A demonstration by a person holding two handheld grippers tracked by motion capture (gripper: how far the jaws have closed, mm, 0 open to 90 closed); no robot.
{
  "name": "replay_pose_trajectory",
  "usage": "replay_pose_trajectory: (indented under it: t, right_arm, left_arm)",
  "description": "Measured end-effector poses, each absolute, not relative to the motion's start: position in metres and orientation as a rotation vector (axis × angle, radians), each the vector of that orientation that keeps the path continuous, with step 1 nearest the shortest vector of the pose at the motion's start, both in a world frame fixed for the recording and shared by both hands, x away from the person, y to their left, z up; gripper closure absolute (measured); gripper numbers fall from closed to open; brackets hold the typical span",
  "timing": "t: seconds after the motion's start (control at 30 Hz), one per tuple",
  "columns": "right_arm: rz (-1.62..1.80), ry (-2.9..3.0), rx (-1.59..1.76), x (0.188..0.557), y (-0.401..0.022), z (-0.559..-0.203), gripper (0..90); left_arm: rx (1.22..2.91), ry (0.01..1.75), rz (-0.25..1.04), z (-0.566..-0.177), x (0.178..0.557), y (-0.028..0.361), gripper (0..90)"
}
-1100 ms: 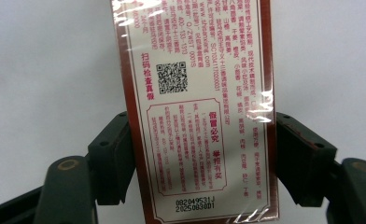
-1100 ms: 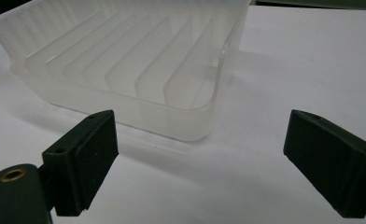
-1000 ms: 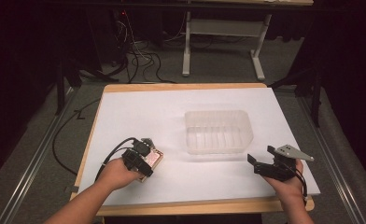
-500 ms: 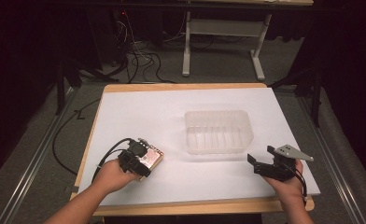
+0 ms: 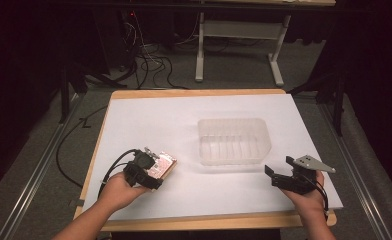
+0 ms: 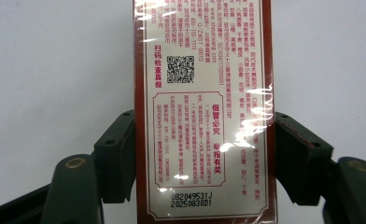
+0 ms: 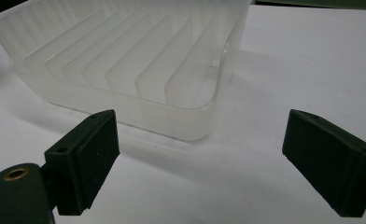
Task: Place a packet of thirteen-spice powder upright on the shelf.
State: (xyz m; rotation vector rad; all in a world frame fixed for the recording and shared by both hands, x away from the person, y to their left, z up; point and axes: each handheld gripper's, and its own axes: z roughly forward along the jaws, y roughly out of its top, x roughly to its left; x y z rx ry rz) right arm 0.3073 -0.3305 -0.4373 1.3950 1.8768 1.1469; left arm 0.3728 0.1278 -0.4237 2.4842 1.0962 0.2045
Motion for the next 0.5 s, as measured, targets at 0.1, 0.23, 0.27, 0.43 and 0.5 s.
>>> replay_pose_trajectory:
  t: [0.1, 0.23, 0.27, 0.43, 0.5]
  right_arm:
    - [1.146, 1.876, 1.397, 0.307, -0.331, -0.437, 11.2]
    - [1.145, 1.876, 1.395, 0.307, -0.331, -0.437, 11.2]
    - [1.145, 1.876, 1.395, 0.307, -0.331, -0.437, 11.2]
    - [1.143, 1.880, 1.394, 0.307, -0.331, -0.438, 11.2]
    - [1.143, 1.879, 1.394, 0.307, -0.331, -0.438, 11.2]
  left_arm:
    - [2.432, 1.078, 0.217, -0.424, 0.370, 0.131, 32.8]
    - [2.387, 1.070, 0.230, -0.425, 0.368, 0.134, 32.8]
    - [2.370, 1.071, 0.228, -0.425, 0.367, 0.135, 32.8]
    - [2.302, 1.052, 0.249, -0.428, 0.364, 0.139, 32.8]
    - [2.280, 1.062, 0.248, -0.430, 0.364, 0.141, 32.8]
